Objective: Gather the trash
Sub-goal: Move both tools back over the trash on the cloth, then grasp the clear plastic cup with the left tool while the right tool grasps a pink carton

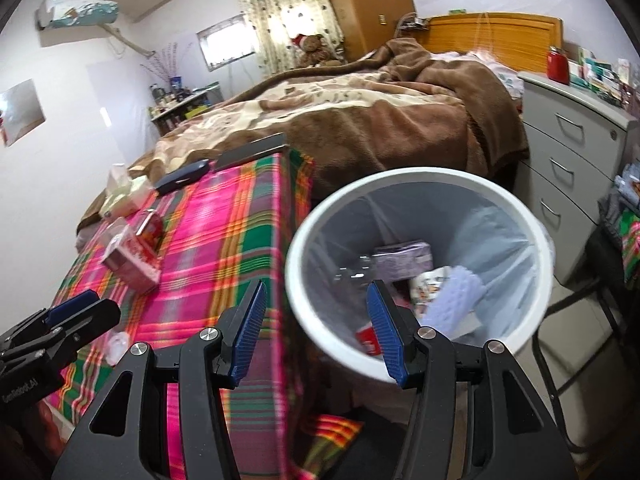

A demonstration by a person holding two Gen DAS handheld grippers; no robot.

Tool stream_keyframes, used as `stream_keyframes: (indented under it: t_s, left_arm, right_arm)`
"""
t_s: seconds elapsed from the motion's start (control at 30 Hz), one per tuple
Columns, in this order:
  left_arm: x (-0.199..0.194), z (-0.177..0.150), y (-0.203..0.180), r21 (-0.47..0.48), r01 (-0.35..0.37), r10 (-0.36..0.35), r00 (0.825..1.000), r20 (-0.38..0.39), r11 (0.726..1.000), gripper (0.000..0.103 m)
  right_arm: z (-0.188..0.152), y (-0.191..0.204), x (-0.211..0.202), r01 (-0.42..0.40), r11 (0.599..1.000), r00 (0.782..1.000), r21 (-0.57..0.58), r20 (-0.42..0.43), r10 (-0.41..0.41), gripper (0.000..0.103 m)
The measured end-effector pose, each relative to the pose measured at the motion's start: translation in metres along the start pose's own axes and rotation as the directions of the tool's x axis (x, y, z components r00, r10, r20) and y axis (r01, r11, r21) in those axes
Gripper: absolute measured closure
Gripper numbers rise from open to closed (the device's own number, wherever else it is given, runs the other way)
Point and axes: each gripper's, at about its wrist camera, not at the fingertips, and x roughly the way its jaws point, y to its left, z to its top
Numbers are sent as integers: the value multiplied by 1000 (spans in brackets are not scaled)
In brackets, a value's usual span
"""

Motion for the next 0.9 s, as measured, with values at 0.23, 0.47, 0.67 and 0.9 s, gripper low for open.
stream_keyframes:
  t_s: [0.23,0.47,0.67,0.9]
  left_arm:
    - [-23,-14,36,-49,-89,91,995,30,995,39]
    - [-29,-28,61,-81,-134,136,991,19,988,36]
    - [-17,-43,75,-111,-140,138,990,-21,984,36]
    - [6,-46,84,-116,-156,150,987,-59,981,36]
  right_arm:
    - [-3,29,8,-54,997,999,-53,-8,54,49]
    - [-8,56,19,-95,992,995,-87,-22,94,49]
    - [-8,69,28,-115,988,993,-100,-37,112,49]
    - [-2,83,38,-126,984,991,-123,-50,121,49]
